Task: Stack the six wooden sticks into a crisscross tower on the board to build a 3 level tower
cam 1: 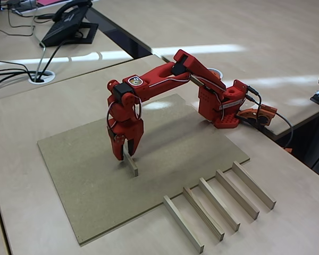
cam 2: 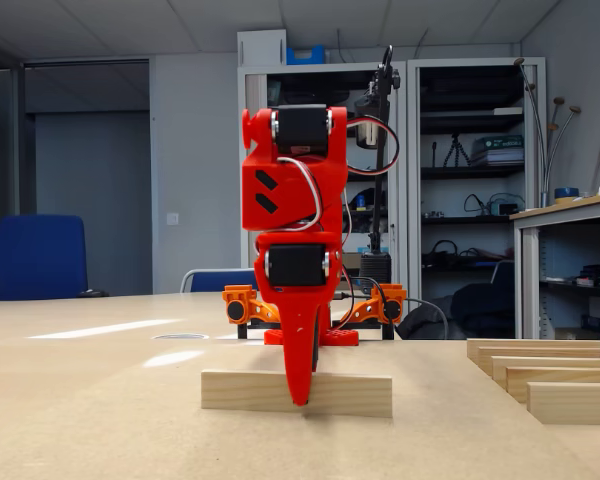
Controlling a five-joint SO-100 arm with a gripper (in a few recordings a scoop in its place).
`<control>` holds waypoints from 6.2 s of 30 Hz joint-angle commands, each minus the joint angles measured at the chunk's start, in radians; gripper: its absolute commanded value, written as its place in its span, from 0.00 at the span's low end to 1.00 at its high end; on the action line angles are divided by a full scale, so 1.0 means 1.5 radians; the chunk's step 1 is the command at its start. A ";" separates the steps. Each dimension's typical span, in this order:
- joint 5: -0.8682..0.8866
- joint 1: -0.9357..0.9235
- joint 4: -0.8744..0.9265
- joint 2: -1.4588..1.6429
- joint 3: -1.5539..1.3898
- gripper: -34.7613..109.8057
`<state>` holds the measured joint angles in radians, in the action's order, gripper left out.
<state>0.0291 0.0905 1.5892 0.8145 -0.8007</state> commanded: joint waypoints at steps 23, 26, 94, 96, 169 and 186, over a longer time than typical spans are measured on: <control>0.062 0.054 0.140 0.101 0.075 0.44; 0.077 0.084 0.146 0.173 0.058 0.44; 0.686 0.792 -0.265 0.491 -0.635 0.40; 0.689 0.794 -0.274 0.486 -0.641 0.40; 0.595 0.590 -0.102 0.463 -0.425 0.24; 0.298 0.258 -0.141 0.639 -0.691 0.24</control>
<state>0.5246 0.5277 1.3990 1.7058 -1.7763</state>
